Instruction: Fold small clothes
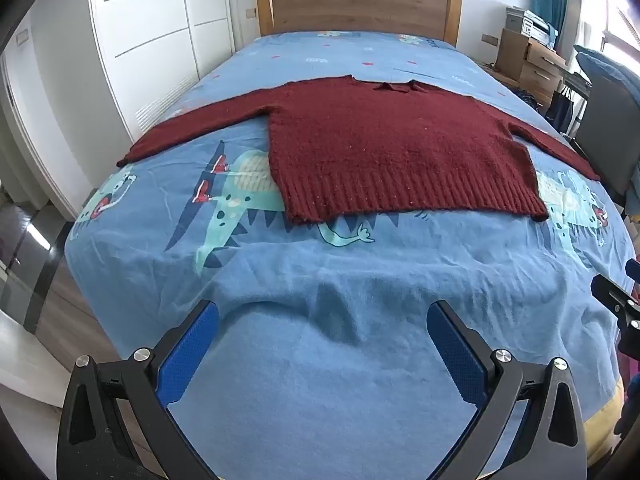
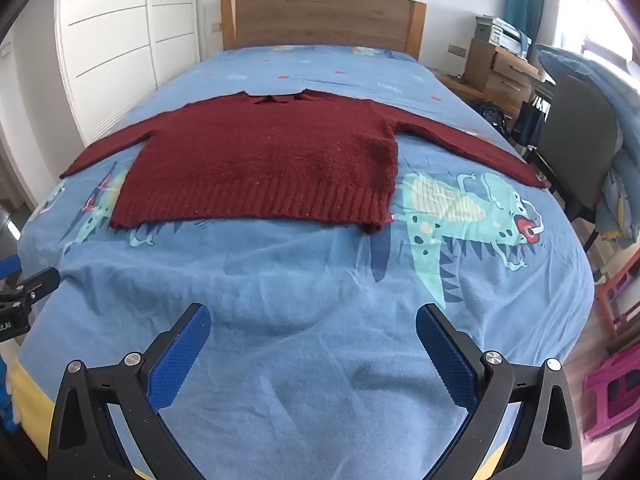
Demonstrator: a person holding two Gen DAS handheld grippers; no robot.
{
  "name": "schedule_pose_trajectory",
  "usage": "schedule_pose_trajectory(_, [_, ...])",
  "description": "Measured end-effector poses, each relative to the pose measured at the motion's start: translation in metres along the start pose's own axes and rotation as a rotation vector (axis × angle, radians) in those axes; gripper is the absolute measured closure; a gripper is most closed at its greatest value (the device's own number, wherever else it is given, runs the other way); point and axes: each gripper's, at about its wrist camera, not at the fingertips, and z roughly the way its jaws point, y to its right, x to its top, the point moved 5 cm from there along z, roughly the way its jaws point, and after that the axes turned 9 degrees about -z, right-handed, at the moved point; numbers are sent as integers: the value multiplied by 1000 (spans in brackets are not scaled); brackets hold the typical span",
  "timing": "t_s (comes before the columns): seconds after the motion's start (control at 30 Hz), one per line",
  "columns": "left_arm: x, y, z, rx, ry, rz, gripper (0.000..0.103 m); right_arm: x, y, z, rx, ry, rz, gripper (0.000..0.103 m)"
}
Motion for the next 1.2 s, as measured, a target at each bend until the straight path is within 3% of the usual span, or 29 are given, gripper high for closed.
schedule_pose_trajectory(0.3, [-1,6,4,10,-16,-7,1,0,0,2,2,-7,13,1])
schedule_pose_trajectory(1.2, [3,-3,-3,2,44,-44,1,0,2,-1,13,16,23,1])
